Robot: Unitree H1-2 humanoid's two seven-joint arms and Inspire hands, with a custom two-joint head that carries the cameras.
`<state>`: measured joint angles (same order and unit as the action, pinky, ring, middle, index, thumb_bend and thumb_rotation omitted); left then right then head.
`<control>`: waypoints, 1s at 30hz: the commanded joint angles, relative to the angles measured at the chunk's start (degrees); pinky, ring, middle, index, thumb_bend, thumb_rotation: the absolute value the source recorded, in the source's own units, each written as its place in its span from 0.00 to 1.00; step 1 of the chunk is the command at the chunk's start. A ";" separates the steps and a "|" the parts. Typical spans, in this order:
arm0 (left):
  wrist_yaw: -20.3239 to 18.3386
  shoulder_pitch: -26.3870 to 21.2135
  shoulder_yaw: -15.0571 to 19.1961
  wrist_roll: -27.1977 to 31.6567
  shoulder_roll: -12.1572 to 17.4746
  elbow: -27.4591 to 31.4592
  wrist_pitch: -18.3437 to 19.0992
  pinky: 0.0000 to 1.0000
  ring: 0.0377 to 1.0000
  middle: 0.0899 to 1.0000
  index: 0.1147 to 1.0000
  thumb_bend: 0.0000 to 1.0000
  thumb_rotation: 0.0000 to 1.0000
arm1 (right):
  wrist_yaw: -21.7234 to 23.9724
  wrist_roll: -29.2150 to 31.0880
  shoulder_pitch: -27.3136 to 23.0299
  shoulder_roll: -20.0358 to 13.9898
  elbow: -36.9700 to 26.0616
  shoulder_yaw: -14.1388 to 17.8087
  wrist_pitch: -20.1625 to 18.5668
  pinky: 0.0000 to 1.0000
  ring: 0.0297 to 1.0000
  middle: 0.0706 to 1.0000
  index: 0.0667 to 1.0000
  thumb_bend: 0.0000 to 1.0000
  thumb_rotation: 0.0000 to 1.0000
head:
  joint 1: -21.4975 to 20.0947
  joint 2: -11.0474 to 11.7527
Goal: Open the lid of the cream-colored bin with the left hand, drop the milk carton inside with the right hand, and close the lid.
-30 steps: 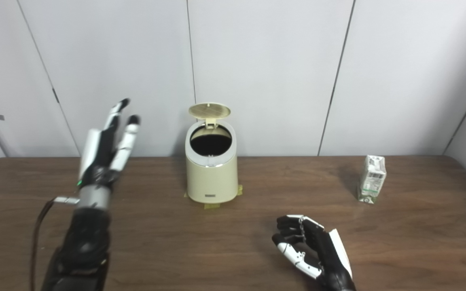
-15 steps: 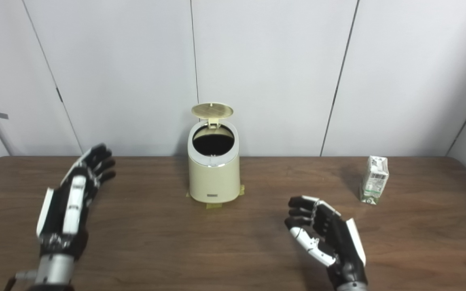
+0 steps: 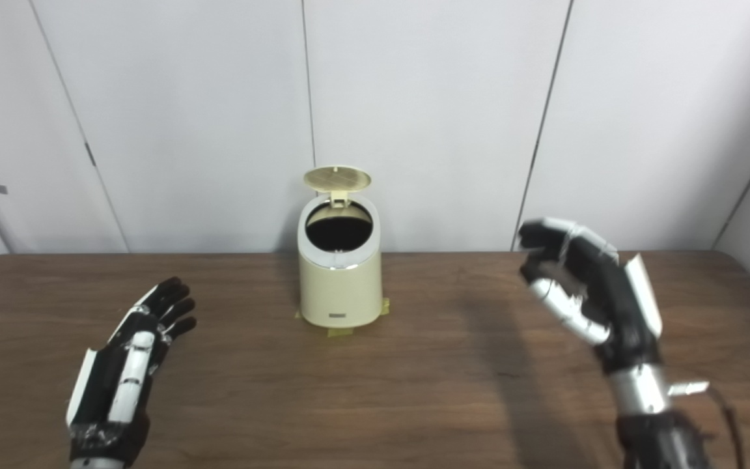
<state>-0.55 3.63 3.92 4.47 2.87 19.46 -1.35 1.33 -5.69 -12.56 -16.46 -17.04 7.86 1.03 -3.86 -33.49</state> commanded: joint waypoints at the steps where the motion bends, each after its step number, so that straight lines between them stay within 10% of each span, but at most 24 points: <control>1: -0.43 -0.02 -0.07 -0.02 0.26 -0.19 -3.01 0.84 0.86 0.86 0.85 0.35 0.77 | 0.42 -4.78 -5.02 -3.71 -3.73 0.30 -1.93 0.55 0.66 0.68 0.67 0.48 0.47 | -1.15 -0.07; 8: -1.30 -0.11 1.31 1.60 1.67 -0.71 -2.70 0.83 0.86 0.86 0.86 0.33 0.79 | 9.33 -14.06 -12.57 -15.36 -5.90 -2.01 -16.28 0.65 0.80 0.83 0.86 0.98 0.42 | -5.60 -0.66; 16: -2.41 -0.92 3.16 2.81 3.63 -2.64 -3.76 0.86 0.87 0.87 0.85 0.38 0.77 | 15.32 -18.71 -17.24 -23.77 0.80 -4.49 -21.29 0.78 0.88 0.89 0.93 1.00 0.29 | -9.49 -0.70; 30: -2.44 -1.67 4.13 3.55 4.11 -2.69 -2.78 0.89 0.89 0.88 0.86 0.36 0.74 | 22.16 -25.02 -21.20 -26.68 13.42 -12.08 -26.89 0.70 0.85 0.90 0.88 1.00 0.15 | -11.40 -0.61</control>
<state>-2.81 3.45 7.88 7.38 6.36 15.75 -3.16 23.96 -30.66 -30.73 -41.47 -3.16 -5.32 -25.63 -15.29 -34.01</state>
